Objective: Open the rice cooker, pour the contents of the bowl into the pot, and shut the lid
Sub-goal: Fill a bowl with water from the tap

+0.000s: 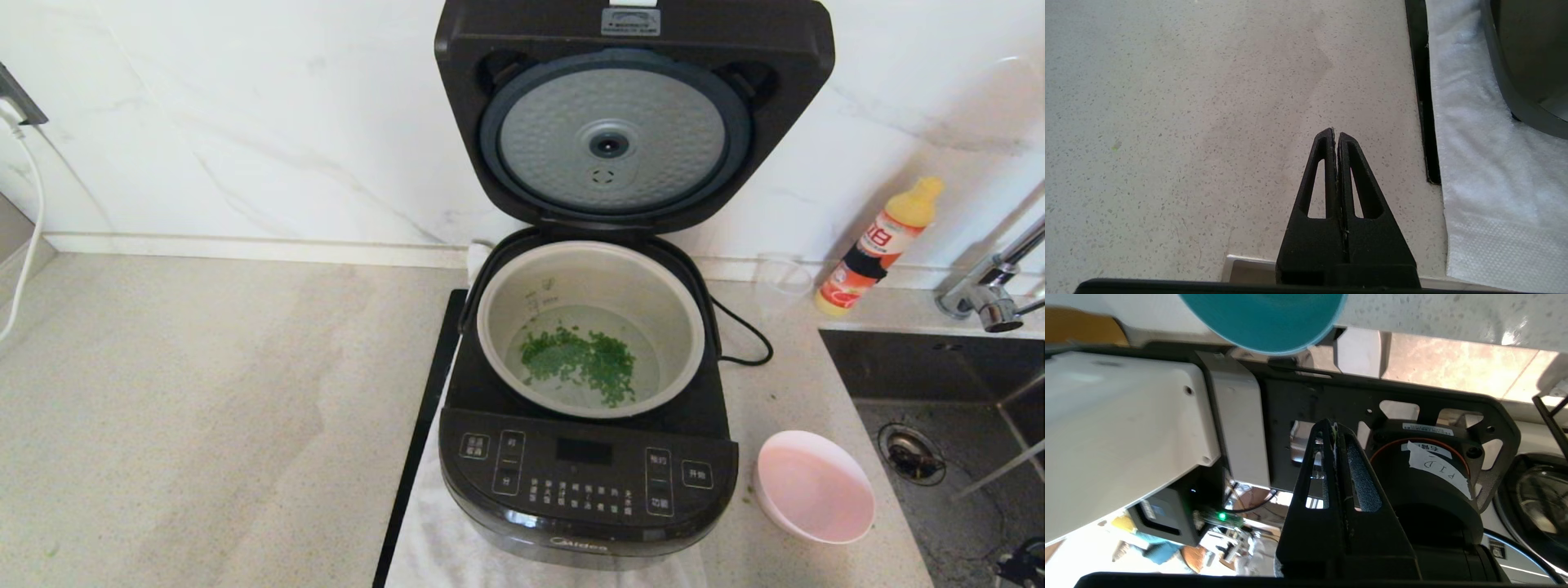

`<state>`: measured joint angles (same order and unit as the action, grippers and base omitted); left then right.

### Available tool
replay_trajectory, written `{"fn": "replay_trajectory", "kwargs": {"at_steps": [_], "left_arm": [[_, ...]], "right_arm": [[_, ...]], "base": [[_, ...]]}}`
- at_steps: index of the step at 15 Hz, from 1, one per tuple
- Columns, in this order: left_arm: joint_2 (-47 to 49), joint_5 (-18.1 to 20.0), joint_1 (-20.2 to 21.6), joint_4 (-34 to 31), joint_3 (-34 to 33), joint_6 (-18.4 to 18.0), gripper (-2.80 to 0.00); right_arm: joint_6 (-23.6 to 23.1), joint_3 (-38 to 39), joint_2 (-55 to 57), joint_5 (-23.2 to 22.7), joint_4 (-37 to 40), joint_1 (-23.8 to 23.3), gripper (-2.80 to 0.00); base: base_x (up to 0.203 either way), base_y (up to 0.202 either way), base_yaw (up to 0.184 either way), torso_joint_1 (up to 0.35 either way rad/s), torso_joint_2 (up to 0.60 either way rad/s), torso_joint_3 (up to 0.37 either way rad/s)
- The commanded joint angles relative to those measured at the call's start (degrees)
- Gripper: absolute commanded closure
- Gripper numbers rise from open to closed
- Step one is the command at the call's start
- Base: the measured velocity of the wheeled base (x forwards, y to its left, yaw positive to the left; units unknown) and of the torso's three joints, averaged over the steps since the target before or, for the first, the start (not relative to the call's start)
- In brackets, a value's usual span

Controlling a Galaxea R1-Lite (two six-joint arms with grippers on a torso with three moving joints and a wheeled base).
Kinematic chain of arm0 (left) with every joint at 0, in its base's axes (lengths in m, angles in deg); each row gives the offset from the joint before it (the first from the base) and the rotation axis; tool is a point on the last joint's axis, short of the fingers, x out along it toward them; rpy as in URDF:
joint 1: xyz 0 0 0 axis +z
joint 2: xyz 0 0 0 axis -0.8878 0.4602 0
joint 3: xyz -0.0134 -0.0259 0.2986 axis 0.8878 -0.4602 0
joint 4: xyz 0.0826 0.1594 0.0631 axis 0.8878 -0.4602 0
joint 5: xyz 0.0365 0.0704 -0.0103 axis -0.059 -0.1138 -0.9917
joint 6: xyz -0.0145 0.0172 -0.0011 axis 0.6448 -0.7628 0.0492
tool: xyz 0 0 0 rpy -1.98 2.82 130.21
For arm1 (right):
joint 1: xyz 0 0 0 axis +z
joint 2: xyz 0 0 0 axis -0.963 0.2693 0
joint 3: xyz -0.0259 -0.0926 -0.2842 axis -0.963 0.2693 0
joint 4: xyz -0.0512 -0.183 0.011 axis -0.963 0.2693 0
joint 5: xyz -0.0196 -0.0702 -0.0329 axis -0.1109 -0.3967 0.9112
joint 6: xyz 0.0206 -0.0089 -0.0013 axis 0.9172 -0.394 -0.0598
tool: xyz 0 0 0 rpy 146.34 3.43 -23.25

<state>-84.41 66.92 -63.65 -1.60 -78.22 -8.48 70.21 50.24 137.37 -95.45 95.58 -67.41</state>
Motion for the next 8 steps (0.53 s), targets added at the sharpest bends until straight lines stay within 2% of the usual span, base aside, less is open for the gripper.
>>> {"fn": "replay_trajectory", "kwargs": {"at_steps": [1,4,8], "left_arm": [[-0.18,0.00,-0.01,-0.05,0.00,0.05,0.00],[-0.18,0.00,-0.01,-0.05,0.00,0.05,0.00],[-0.18,-0.06,-0.01,-0.05,0.00,0.05,0.00]], "right_arm": [[-0.12,1.84,1.58,0.44,-1.58,0.93,0.00],[0.39,0.93,5.72,1.26,-7.46,0.64,0.00],[0.78,1.72,11.54,5.16,-11.53,0.82,0.00]], "base": [[0.000,0.000,0.000,0.000,0.00,0.000],[0.000,0.000,0.000,0.000,0.00,0.000],[0.000,0.000,0.000,0.000,0.00,0.000]]}}
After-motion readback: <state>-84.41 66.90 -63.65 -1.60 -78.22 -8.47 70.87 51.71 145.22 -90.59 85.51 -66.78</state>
